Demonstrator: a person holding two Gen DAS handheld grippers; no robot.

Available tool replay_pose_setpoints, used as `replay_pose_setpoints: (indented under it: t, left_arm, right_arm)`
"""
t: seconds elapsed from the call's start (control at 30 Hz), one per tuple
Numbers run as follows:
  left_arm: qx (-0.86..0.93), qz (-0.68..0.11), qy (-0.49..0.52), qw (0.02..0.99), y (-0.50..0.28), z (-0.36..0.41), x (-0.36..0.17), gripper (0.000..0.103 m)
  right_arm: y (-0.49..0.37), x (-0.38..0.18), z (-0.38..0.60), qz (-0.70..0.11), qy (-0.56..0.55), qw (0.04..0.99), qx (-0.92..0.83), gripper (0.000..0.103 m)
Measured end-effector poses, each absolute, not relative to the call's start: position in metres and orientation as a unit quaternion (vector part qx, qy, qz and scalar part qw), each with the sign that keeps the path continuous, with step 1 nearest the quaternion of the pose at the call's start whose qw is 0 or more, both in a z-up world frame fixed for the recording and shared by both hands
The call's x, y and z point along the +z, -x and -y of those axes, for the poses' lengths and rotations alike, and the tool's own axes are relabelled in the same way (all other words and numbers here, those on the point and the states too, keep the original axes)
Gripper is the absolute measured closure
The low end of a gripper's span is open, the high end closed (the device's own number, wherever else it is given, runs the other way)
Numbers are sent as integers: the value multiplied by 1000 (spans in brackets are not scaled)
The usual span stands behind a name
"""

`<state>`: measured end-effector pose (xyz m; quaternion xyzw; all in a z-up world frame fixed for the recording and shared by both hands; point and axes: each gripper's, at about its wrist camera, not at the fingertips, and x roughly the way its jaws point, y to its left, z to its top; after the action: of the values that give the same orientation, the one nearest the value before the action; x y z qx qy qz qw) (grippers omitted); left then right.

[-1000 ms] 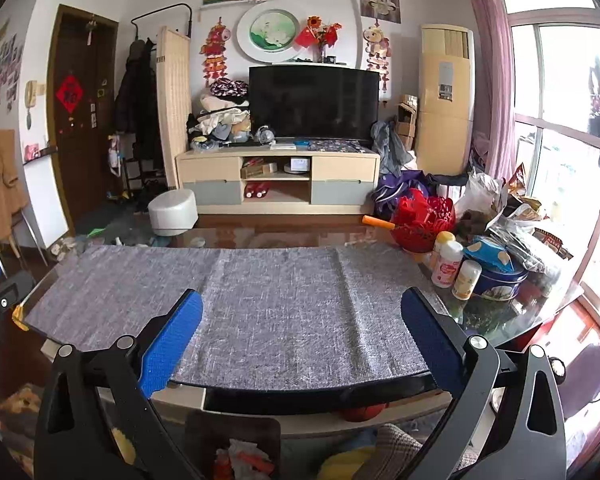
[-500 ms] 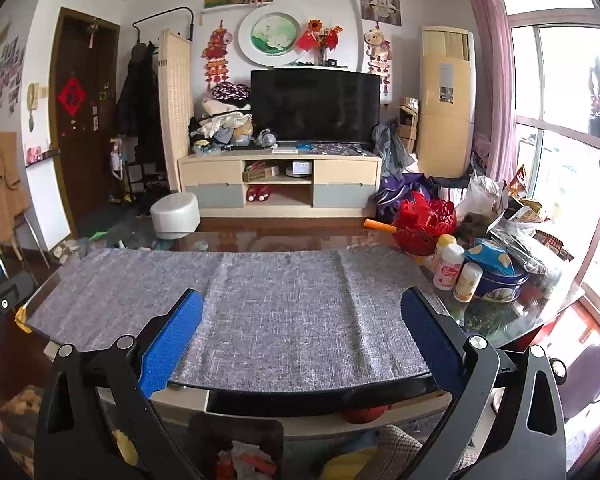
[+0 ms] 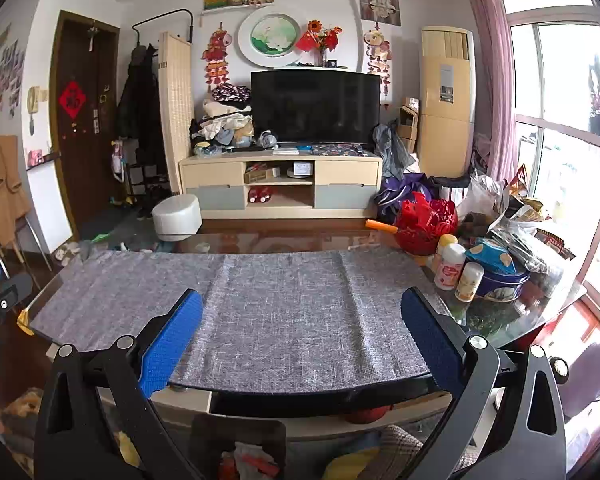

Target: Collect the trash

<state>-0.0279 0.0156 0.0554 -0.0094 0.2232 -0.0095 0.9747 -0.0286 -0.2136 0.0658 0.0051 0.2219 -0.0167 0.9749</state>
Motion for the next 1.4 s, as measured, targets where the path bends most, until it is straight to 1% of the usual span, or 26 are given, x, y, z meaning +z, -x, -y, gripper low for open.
replay_pose_setpoints:
  t: [0.97,1.4]
  left_arm:
    - [10,-218,11,976,28,-15,62,8]
    - [-10,-219,22,975,26,-16,59,8]
  right_arm:
    - [28,63,204,-224,-11,974,-15,3]
    - [28,62,203,-228,-13,974,-17,3]
